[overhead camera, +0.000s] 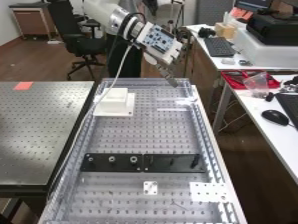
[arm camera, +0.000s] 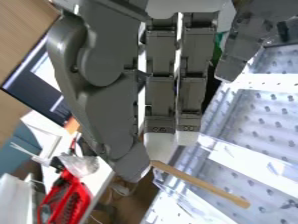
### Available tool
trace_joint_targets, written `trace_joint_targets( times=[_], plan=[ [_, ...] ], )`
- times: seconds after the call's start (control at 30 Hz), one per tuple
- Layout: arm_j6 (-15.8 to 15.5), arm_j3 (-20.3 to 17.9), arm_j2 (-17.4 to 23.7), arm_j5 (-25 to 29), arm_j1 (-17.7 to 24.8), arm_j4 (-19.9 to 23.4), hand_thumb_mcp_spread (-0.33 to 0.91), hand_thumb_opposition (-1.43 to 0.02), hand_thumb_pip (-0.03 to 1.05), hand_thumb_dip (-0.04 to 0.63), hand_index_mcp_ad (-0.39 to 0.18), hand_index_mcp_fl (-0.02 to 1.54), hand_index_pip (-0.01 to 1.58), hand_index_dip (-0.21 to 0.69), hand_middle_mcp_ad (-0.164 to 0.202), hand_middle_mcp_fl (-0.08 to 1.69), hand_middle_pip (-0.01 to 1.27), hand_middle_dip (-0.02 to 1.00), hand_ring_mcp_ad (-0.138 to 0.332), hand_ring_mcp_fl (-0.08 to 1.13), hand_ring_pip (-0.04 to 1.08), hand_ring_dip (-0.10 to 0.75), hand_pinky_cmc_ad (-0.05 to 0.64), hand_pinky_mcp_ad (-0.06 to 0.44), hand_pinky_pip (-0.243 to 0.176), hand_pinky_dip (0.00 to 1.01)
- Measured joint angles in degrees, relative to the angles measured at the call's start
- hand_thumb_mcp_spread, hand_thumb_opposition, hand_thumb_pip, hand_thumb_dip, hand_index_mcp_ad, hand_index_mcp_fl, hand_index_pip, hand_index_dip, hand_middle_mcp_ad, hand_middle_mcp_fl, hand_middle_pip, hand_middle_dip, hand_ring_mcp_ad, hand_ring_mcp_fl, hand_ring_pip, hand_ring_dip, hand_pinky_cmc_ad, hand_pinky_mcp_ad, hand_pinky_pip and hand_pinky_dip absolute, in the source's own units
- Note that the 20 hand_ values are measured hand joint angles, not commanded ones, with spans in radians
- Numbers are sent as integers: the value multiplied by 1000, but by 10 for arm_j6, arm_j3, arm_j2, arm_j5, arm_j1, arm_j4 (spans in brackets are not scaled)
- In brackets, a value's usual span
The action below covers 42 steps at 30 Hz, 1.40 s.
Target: Grab the chopstick and place it in the clear container
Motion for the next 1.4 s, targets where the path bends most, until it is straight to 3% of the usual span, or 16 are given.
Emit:
trace_joint_targets(
  times=[0.37, 0.8, 1.4],
  plan=[
    [42, 50, -39, -25, -12, -79, 656, -1093, 501, 284, -98, 988, 906, 42, 52, 1045, 606, 742, 37, 927, 96, 546, 380, 265, 66, 159],
    [61, 103, -82, -33, -17, -139, 637, -1098, 517, 284, -98, 991, 890, 51, 52, 1054, 606, 735, 37, 927, 98, 534, 361, 265, 66, 171],
    [71, 241, -167, -47, -30, -268, 623, -1114, 517, 284, -105, 1023, 843, 79, 52, 1047, 609, 730, 35, 941, 98, 534, 346, 265, 51, 260]
  ],
)
